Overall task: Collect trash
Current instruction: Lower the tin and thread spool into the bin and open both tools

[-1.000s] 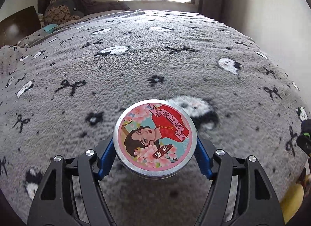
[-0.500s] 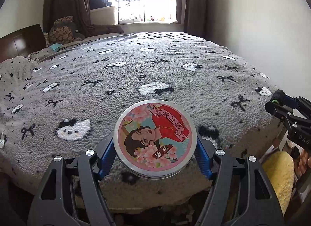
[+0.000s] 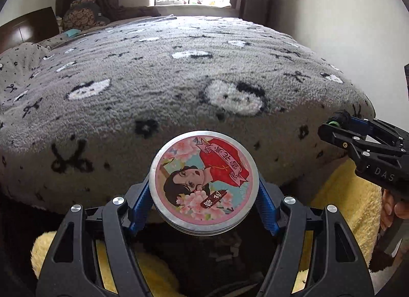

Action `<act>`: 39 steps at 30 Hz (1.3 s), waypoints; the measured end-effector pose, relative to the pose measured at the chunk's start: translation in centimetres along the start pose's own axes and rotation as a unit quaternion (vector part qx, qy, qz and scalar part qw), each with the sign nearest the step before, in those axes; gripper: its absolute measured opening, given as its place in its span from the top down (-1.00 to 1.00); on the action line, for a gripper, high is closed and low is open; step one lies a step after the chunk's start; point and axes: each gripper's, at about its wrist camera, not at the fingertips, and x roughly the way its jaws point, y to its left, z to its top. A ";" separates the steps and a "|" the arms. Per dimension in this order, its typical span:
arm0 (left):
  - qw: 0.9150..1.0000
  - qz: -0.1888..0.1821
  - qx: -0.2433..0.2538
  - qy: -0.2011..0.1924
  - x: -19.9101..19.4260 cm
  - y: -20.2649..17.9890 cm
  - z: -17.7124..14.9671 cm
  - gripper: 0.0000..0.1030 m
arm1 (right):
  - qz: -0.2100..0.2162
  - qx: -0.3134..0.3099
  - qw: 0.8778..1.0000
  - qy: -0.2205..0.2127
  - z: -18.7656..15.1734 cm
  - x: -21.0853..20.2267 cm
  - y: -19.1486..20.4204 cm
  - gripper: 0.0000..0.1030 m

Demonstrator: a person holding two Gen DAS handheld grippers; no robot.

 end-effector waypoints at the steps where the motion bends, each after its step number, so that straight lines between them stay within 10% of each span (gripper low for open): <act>1: 1.000 -0.003 0.001 0.010 0.5 -0.1 -0.6 -0.30 | 0.002 0.001 1.000 0.009 -0.6 0.4 0.2 -0.08; 24: 0.968 -0.061 -0.017 0.242 12.2 1.3 -9.7 -0.30 | 0.055 0.043 0.973 0.220 -8.8 11.3 1.7 -0.08; 39: 0.967 -0.061 -0.010 0.248 12.8 0.7 -8.5 -0.43 | 0.057 0.048 0.971 0.229 -7.8 12.2 0.4 -0.26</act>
